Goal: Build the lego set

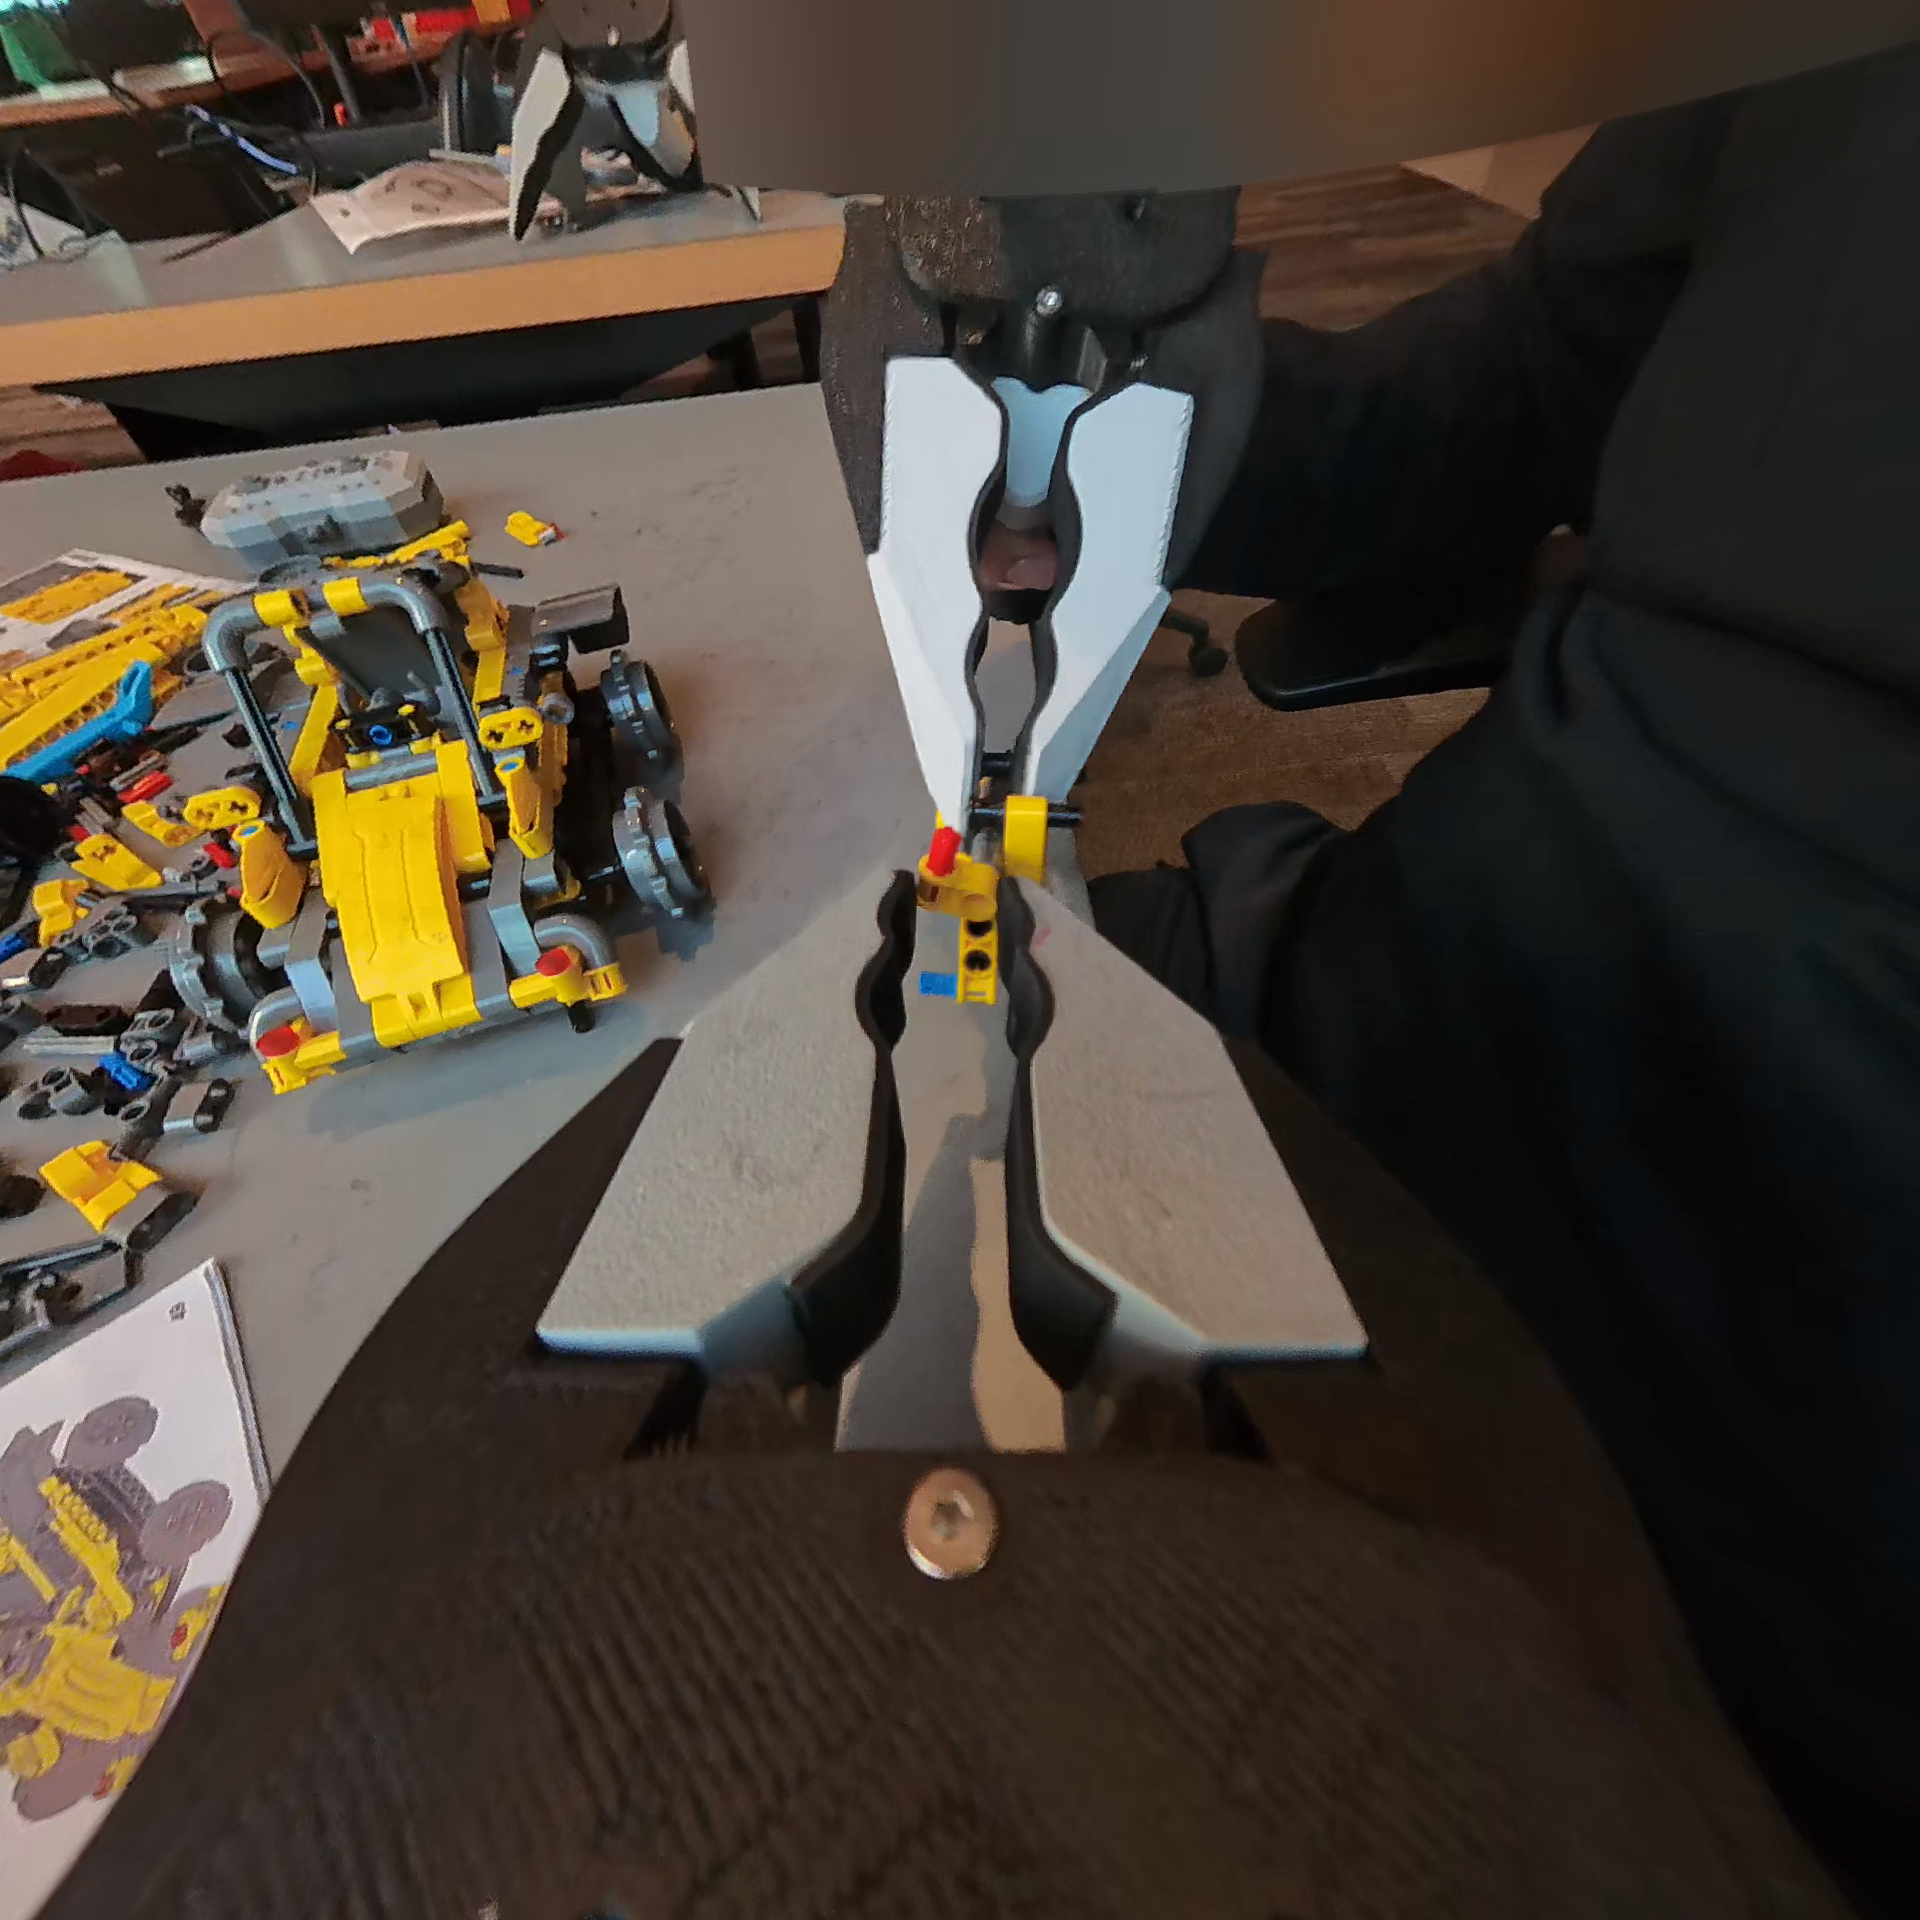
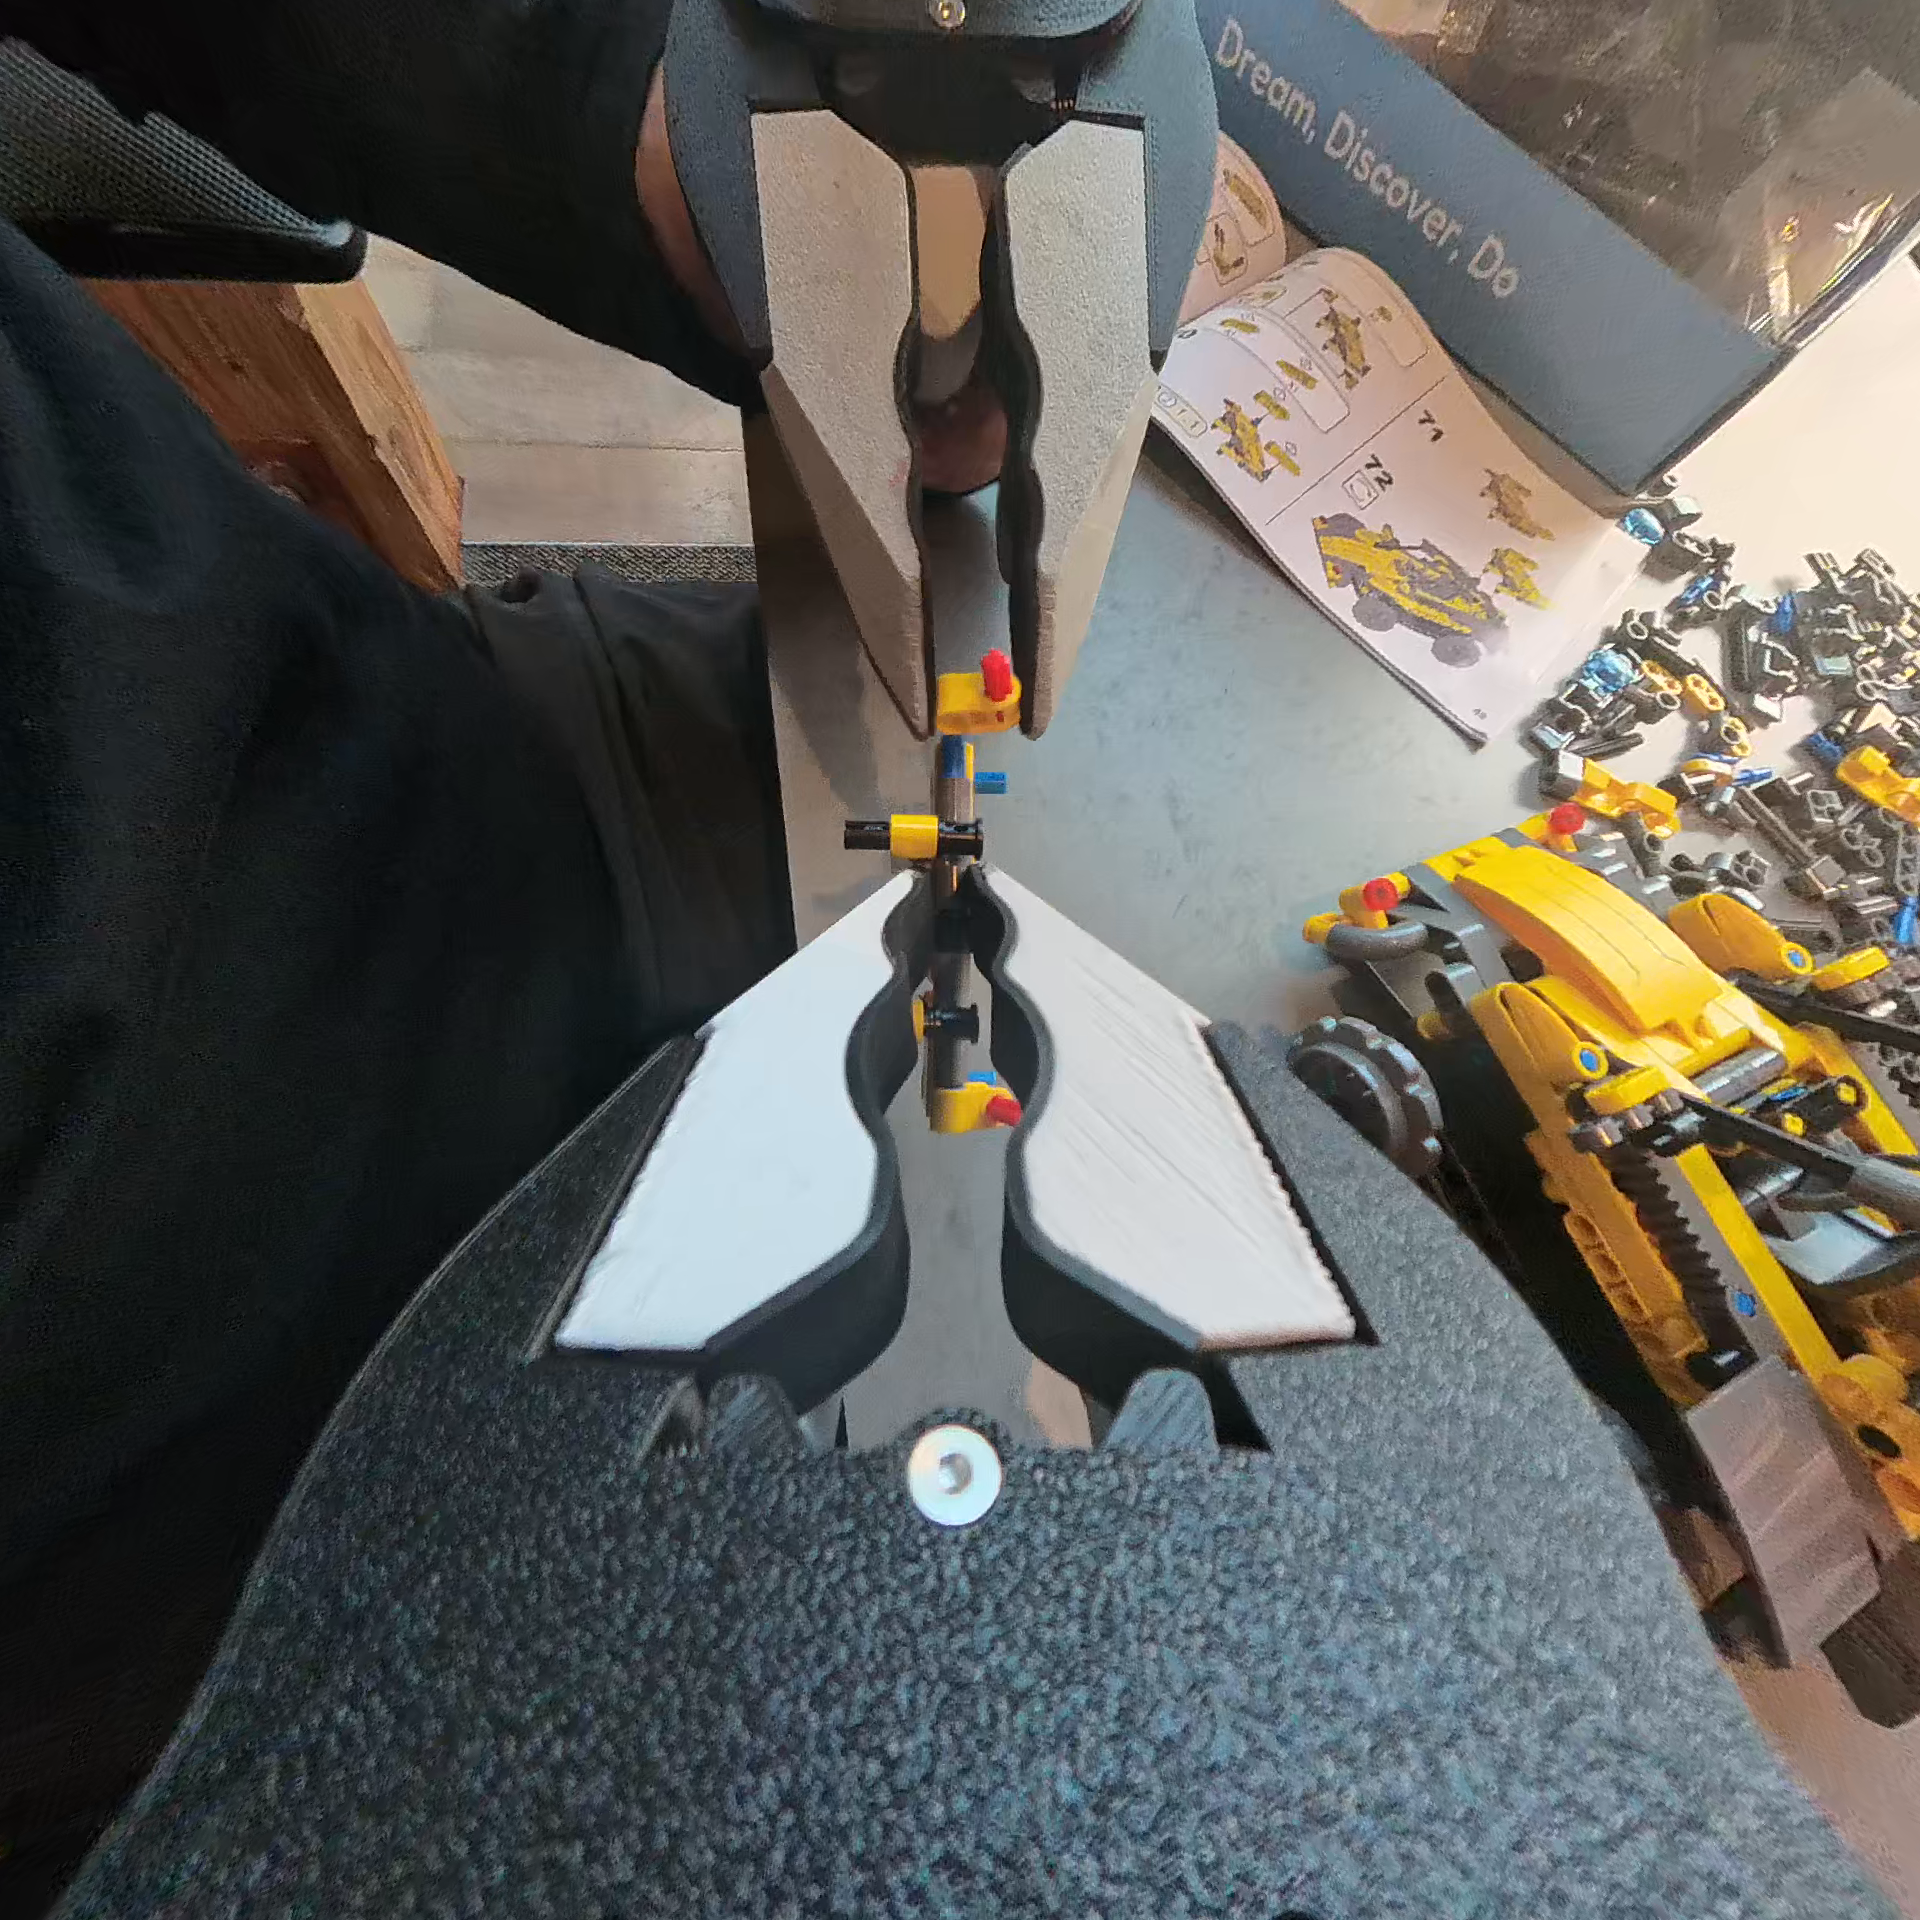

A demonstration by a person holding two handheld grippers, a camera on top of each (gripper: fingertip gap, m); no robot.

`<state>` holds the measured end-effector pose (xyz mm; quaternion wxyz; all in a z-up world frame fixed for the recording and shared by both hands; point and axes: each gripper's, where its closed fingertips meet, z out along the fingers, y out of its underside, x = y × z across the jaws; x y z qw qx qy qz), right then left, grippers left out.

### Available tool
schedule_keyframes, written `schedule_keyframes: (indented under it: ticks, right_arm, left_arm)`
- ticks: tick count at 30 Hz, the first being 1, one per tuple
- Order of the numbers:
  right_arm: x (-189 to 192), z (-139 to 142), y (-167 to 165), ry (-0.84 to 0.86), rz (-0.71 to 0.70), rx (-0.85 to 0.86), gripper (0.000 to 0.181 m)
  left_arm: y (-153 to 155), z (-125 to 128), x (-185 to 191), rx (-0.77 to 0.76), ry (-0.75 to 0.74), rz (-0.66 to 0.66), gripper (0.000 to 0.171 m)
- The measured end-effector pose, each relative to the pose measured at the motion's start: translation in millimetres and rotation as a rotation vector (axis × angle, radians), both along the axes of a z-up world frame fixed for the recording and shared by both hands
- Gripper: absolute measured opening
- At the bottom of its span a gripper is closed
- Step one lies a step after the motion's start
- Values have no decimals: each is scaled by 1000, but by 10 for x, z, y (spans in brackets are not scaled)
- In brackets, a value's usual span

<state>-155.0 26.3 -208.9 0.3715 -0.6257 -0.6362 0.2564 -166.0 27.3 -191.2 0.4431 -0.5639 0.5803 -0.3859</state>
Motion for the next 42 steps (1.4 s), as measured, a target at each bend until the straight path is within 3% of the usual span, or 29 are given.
schedule_keyframes:
  ticks: [25,31,42]
  right_arm:
    - [69,-177,68,55,-6,-72,6]
    - [98,-266,54,-3,-11,-46,6]
    - [111,-285,39,-163,-9,16,6]
  left_arm:
    - [86,-281,78,-73,185,37,13]
    - [74,-438,96,-73,290,34,13]
    - [60,-447,99,-118,298,57,12]
